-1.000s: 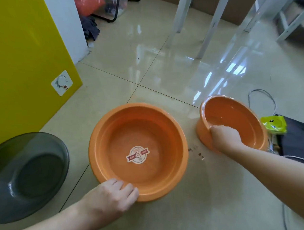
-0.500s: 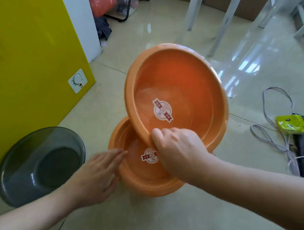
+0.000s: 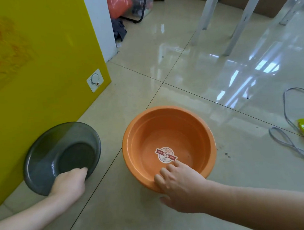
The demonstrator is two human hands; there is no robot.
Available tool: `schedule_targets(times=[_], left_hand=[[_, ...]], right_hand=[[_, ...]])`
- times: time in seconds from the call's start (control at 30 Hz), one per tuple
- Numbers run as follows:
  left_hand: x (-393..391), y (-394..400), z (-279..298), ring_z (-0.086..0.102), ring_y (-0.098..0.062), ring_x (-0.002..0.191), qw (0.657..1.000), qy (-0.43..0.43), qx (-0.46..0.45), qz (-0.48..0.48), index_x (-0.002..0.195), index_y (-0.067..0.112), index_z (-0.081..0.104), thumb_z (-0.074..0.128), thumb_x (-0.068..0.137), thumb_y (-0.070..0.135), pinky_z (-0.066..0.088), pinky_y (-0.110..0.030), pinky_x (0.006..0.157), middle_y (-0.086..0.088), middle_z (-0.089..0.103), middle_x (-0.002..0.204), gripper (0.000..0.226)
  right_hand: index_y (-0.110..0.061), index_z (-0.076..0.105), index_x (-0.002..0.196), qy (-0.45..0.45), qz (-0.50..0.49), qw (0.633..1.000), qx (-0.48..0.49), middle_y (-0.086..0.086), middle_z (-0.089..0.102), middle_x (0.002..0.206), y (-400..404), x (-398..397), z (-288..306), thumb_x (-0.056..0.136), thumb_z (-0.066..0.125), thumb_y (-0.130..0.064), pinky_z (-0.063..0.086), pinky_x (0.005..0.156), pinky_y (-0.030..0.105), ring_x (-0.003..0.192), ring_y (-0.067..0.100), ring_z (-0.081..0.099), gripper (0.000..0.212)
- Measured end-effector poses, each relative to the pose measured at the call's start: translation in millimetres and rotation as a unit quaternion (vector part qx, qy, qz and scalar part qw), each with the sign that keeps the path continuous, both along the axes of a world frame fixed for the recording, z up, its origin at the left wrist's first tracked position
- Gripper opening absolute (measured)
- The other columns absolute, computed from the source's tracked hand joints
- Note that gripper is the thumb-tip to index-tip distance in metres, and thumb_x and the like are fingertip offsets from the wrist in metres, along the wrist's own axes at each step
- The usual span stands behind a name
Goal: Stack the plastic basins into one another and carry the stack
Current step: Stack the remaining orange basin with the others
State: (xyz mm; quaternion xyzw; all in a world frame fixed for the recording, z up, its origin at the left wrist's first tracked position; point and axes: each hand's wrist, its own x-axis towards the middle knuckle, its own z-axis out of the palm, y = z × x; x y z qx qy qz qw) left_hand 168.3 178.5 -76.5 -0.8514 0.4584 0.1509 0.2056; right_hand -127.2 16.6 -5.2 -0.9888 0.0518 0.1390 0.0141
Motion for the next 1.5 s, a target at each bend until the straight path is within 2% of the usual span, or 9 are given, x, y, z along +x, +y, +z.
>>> schedule_targets(times=[0.13,0.37,0.67,0.9,1.07,1.13,1.23,1.4,1.5], left_hand=[[-2.9,-21.3,23.0,0.053,-0.025,0.048,0.990,-0.001,-0.141,-0.013,0.074,0.017,0.046,0.066,0.089,0.015,0.041,-0.034,0.048,0.004,0.049,0.058,0.026],[-69.4,-92.5,133.4,0.059,-0.035,0.058,0.867,0.019,-0.428,-0.256,0.088,0.004,0.060,0.072,0.077,0.002,0.050,-0.041,0.048,-0.011,0.060,0.071,0.016],[-158.7,-111.2,88.4,0.050,-0.026,0.056,0.765,0.053,-0.397,-0.504,0.078,0.016,0.059,0.045,0.088,0.001,0.043,-0.035,0.051,-0.003,0.053,0.066,0.023],[-148.8,-108.4,54.7,0.054,-0.024,0.055,0.793,0.060,-0.297,-0.528,0.075,0.017,0.062,0.041,0.080,0.000,0.045,-0.032,0.050,-0.001,0.056,0.065,0.027],[-138.9,-102.4,47.6,0.059,-0.024,0.064,0.837,0.127,-0.203,-0.493,0.089,0.017,0.060,0.053,0.082,0.016,0.051,-0.034,0.063,-0.001,0.060,0.074,0.009],[-137.1,-98.1,45.1,0.064,-0.026,0.093,0.876,0.156,-0.100,-0.445,0.118,0.018,0.060,0.048,0.092,0.048,0.051,-0.040,0.093,-0.003,0.065,0.102,0.042],[-135.0,-92.6,47.8,0.040,-0.023,0.142,0.900,0.198,-0.017,-0.388,0.155,0.023,0.036,0.026,0.093,0.071,0.014,-0.042,0.126,-0.003,0.047,0.152,0.079],[-97.9,-100.9,41.3,0.046,-0.030,0.135,0.936,0.162,-0.290,-0.120,0.149,0.016,0.045,0.058,0.092,0.053,0.038,-0.044,0.113,-0.008,0.044,0.148,0.069],[-77.6,-111.6,34.7,0.033,-0.036,0.145,0.944,0.211,-0.211,0.140,0.159,0.014,0.017,0.077,0.080,0.055,0.035,-0.050,0.115,-0.015,0.025,0.159,0.108]], right_hand=[[-0.015,0.060,0.104,-0.072,-0.051,0.995,0.051,0.008,0.066,0.093,-23.9,-0.1,17.7,0.099,0.035,-0.053,0.049,0.071,0.039,0.078,0.030,0.061,0.046],[-0.011,0.057,0.084,-0.151,-0.207,0.966,-0.037,0.009,0.061,0.077,-112.4,-14.2,15.0,0.096,0.040,-0.032,0.052,0.061,0.042,0.066,0.034,0.062,0.030],[0.003,0.065,0.096,-0.198,-0.424,0.883,-0.047,0.028,0.063,0.092,-200.9,-72.2,33.4,0.082,0.061,-0.001,0.054,0.065,0.049,0.081,0.045,0.062,0.015],[-0.004,0.064,0.106,-0.193,-0.432,0.880,-0.038,0.019,0.065,0.103,-198.1,-80.4,20.8,0.096,0.045,-0.015,0.052,0.074,0.045,0.093,0.043,0.060,0.024],[-0.006,0.062,0.097,-0.170,-0.335,0.926,-0.044,0.014,0.064,0.091,-174.4,-53.5,12.6,0.100,0.045,-0.023,0.046,0.062,0.038,0.081,0.038,0.061,0.025],[-0.007,0.063,0.101,-0.153,-0.311,0.937,-0.049,0.012,0.064,0.093,-167.7,-42.9,11.8,0.101,0.043,-0.027,0.039,0.062,0.035,0.084,0.036,0.061,0.027],[-0.012,0.060,0.111,-0.128,-0.301,0.944,-0.037,0.009,0.063,0.101,-164.2,-33.3,9.6,0.102,0.039,-0.035,0.044,0.069,0.036,0.094,0.031,0.060,0.032],[-0.016,0.046,0.138,-0.061,-0.364,0.929,0.008,0.010,0.060,0.125,-166.8,-28.8,-1.1,0.098,0.046,-0.050,0.053,0.088,0.041,0.110,0.030,0.058,0.052],[-0.016,0.032,0.151,-0.002,-0.512,0.845,0.156,0.012,0.054,0.142,-174.3,-25.6,-14.9,0.090,0.064,-0.054,0.052,0.096,0.044,0.122,0.032,0.057,0.079]])
